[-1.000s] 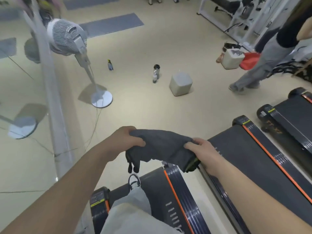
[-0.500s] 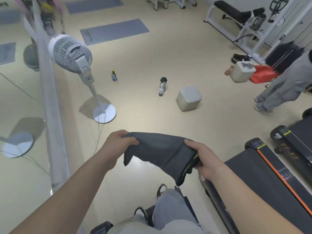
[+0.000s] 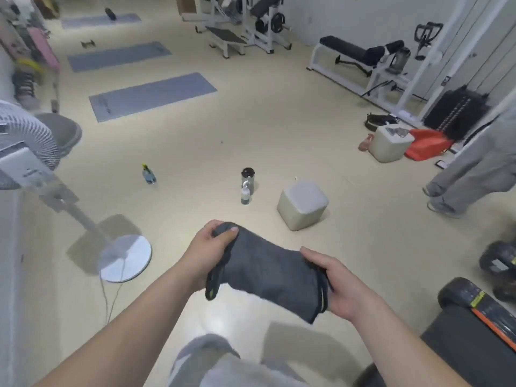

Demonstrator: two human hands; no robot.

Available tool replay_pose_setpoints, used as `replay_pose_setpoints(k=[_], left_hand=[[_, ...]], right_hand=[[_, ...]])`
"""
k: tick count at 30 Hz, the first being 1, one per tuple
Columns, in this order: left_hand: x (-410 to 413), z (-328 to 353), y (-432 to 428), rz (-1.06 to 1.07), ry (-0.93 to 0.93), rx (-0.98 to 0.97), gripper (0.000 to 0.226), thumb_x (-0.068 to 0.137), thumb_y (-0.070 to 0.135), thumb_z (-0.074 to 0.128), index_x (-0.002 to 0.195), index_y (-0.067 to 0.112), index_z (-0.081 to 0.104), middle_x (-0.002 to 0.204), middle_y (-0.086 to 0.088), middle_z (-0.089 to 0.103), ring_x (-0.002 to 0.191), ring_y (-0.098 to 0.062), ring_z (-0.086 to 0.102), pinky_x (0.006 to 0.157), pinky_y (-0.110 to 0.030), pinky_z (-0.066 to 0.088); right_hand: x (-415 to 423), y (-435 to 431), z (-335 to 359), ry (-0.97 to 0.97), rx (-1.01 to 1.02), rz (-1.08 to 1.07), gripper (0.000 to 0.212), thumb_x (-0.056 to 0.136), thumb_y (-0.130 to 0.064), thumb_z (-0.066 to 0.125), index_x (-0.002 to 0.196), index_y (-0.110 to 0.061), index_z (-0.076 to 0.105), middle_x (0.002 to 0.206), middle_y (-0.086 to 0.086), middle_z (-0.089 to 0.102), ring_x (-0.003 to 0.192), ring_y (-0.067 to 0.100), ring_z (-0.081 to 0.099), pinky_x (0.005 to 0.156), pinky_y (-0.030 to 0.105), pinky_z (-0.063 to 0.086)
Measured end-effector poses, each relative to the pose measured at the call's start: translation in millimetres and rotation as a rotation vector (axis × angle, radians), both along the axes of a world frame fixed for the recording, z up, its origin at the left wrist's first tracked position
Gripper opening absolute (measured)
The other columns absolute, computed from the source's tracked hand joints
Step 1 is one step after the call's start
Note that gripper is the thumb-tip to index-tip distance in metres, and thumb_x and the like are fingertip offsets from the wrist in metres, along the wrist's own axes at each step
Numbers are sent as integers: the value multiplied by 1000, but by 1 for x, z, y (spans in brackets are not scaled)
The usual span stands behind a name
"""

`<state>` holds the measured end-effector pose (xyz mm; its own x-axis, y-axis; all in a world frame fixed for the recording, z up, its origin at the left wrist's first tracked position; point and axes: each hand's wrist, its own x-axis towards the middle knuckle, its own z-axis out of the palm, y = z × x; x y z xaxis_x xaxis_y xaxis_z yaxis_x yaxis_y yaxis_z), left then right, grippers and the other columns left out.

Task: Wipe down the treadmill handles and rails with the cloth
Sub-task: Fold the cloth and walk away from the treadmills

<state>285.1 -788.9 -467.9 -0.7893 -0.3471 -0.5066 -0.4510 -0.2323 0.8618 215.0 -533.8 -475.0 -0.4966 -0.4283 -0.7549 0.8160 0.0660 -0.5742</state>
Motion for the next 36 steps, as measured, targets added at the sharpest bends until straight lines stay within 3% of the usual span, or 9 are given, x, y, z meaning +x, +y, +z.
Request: replay_pose_setpoints(k=[3,8,11,14,19,22,25,30,36], left_hand=[[-73,-8,-2,-36,-86,114,26,95,26,74,115,11,66,106,-17,74,85,-29,74,76,-43,61],[-207,-27,-47,-154,-166,125,27,90,1,68,116,6,65,103,-19,75,82,-30,74,68,-36,59],[-279,-65,-62,-196,-201,6,40,87,8,76,124,12,62,108,-12,73,91,-26,71,77,-36,57],[-345,-93,-62,-297,-248,-160,41,86,29,82,119,15,61,114,-3,60,102,-19,61,86,-31,47],[-432,-86,-55,-518,-385,315,59,107,55,40,118,8,73,115,-11,76,107,-29,71,105,-42,53],[-484,-83,-44,-568,-369,414,67,106,61,34,122,8,73,110,-11,75,103,-33,68,108,-49,51],[-533,-83,-33,-607,-342,318,65,104,66,36,111,14,75,90,-2,77,80,-17,73,83,-34,60],[-598,-111,-18,-522,-351,376,78,85,87,47,130,27,71,132,-4,71,131,-28,61,118,-43,41],[-666,-170,-6,-374,-400,789,94,89,86,41,142,11,61,142,-19,62,131,-39,59,118,-53,37]], right_hand=[[-46,-2,-10,8,30,-35,38,93,-10,67,131,-4,66,123,19,72,116,38,68,109,54,48],[-165,-36,3,141,162,-137,30,95,-11,56,121,0,68,112,20,75,108,37,71,95,44,55],[-231,-64,3,223,147,-175,21,97,-10,54,111,-1,68,103,19,75,90,31,73,75,36,59],[-290,-102,6,329,197,-128,13,98,-19,57,107,-13,64,101,7,72,92,19,70,78,34,52],[-369,-131,15,323,281,-68,14,105,-35,53,117,-28,54,108,2,72,90,10,70,71,26,51],[-410,-130,19,284,238,-142,17,105,-36,55,122,-31,55,114,-1,74,99,11,73,80,31,54],[-450,-124,15,213,125,-230,25,106,-35,54,131,-32,53,119,-7,75,110,13,72,86,35,57],[-521,-105,-11,110,-40,-248,32,105,-36,56,137,-29,54,130,-1,71,121,21,67,97,42,53],[-600,-73,-110,43,62,-227,35,100,-37,65,134,-29,60,127,1,72,120,27,68,110,54,47]])
